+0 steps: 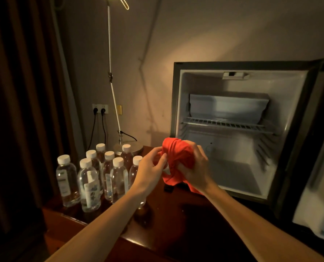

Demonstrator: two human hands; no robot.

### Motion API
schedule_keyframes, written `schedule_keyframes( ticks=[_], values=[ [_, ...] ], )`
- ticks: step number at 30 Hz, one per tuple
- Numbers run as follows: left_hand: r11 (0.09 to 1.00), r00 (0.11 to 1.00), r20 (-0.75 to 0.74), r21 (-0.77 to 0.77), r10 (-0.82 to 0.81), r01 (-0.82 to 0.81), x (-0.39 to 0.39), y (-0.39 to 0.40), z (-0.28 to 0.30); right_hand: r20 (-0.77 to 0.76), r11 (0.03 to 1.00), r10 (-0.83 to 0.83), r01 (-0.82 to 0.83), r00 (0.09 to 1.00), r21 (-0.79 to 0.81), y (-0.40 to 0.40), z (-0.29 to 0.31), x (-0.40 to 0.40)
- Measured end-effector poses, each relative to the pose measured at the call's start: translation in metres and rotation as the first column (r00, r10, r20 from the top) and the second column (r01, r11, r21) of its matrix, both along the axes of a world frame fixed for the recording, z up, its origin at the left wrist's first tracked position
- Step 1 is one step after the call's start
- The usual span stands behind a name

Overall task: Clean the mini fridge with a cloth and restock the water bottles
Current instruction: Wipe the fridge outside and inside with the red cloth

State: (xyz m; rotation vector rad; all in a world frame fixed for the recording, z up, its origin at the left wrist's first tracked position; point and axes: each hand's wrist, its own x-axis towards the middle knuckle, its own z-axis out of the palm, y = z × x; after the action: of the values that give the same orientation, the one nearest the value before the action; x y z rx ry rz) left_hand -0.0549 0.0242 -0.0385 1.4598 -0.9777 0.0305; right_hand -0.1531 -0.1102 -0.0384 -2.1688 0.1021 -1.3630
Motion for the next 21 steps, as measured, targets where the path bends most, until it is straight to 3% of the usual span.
schedule_keyframes(
  ticks=[6,8,11,17,21],
  values=[
    [0.998,0.991,-0.125,0.024,-0.054,0.057,0.004,-0.019,-0.017,0.074,0.944,-0.313,0.318,0.947,-0.087,-0.031,0.077,0.039],
    [0.996,0.988,-0.14,0.059,-0.062,0.071,0.004,-0.024,-0.026,0.11,0.89,-0.404,0.418,0.908,-0.182,-0.041,0.115,0.057],
    [0.991,0.985,-0.156,0.101,-0.074,0.09,0.009,-0.031,-0.032,0.024,0.78,-0.54,0.511,0.841,-0.361,-0.052,0.145,0.08],
    [0.993,0.984,-0.17,0.091,-0.055,0.072,0.026,-0.046,-0.045,-0.172,0.744,-0.57,0.415,0.804,-0.524,-0.059,0.096,0.094],
    [0.993,0.985,-0.171,0.119,0.005,0.016,0.034,-0.059,-0.056,-0.305,0.708,-0.612,0.334,0.73,-0.622,-0.062,0.045,0.082]
  ],
)
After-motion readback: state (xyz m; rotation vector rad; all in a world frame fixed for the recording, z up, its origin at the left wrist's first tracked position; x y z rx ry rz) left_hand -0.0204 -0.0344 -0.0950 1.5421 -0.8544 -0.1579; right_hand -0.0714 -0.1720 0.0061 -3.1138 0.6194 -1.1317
